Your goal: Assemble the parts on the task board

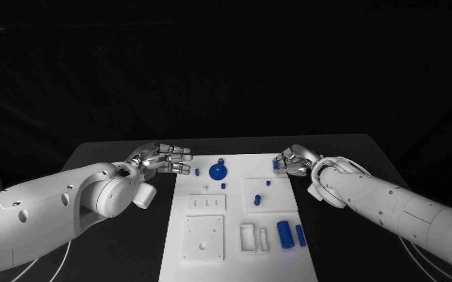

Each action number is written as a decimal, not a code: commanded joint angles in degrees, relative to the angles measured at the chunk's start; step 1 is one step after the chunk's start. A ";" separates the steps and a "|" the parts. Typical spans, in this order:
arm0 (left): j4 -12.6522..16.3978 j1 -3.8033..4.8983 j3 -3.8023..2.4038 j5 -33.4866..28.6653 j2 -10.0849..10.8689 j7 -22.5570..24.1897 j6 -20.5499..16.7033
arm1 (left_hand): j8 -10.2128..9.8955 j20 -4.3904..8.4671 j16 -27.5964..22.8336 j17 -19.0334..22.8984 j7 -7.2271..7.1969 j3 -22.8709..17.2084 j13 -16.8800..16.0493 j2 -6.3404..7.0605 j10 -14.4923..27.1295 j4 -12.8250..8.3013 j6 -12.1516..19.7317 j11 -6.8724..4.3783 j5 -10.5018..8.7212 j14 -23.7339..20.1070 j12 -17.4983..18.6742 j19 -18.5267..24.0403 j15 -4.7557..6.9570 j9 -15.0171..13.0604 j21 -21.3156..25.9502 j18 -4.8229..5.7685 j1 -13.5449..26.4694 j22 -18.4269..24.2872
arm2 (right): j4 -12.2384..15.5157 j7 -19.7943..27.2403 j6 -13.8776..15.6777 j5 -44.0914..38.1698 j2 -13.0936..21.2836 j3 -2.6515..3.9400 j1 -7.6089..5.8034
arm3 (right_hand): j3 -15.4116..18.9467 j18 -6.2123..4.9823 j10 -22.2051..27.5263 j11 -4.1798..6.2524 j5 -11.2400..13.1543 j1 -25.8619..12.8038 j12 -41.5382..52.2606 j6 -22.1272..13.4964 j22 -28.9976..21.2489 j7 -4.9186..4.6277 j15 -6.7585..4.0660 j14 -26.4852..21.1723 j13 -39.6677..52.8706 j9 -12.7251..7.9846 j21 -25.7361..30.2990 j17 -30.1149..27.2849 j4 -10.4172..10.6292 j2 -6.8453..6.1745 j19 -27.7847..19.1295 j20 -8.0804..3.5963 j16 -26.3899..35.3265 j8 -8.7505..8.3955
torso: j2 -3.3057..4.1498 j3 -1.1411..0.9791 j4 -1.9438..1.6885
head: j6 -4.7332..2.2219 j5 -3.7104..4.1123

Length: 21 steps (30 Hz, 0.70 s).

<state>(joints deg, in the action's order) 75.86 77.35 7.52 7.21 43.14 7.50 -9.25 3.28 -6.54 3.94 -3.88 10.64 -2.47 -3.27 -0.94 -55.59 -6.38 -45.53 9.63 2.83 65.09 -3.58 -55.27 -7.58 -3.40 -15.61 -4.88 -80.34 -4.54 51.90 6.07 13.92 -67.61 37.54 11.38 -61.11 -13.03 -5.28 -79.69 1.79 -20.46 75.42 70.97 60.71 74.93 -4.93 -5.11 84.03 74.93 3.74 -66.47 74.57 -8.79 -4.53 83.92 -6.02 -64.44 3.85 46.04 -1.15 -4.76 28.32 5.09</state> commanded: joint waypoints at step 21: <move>0.15 0.01 -0.04 0.50 0.06 -0.17 1.39 | -0.05 -0.22 -0.19 -0.02 -0.01 0.07 -0.09 -0.09 0.28 0.46 0.11 0.16 -0.07 -0.41 0.07 0.07 -0.20 0.06 0.41 0.26 0.62 0.08 | 0.03 0.63 3.53 0.31 -0.26 -0.01 0.23 | -1.28 0.87 0.16 -0.63 5.59 -0.70 -0.04 7.88 8.39 0.86 0.48 0.43 4.31 0.26 1.37 -0.16 -0.72 3.50 4.12 0.29 0.34 -0.26 | -0.07 -0.06 0.13 | 0.27 -0.15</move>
<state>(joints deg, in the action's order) 75.87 77.34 7.52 7.38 43.22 7.21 -8.89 3.28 -6.54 3.94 -3.88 10.63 -2.30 -3.27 -1.14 -55.59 -6.22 -45.53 9.63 2.83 64.89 -3.58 -55.28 -7.78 -3.40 -15.39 -4.88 -80.13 -4.54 51.64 6.21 15.32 -67.44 37.24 11.37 -60.91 -14.58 -5.28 -79.75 0.88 -14.86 74.72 70.97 66.40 74.92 -4.50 -4.71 84.04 74.93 3.86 -65.34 74.43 -9.57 -1.39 84.13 -5.81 -64.44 3.31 46.02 -1.20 -4.74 28.49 5.14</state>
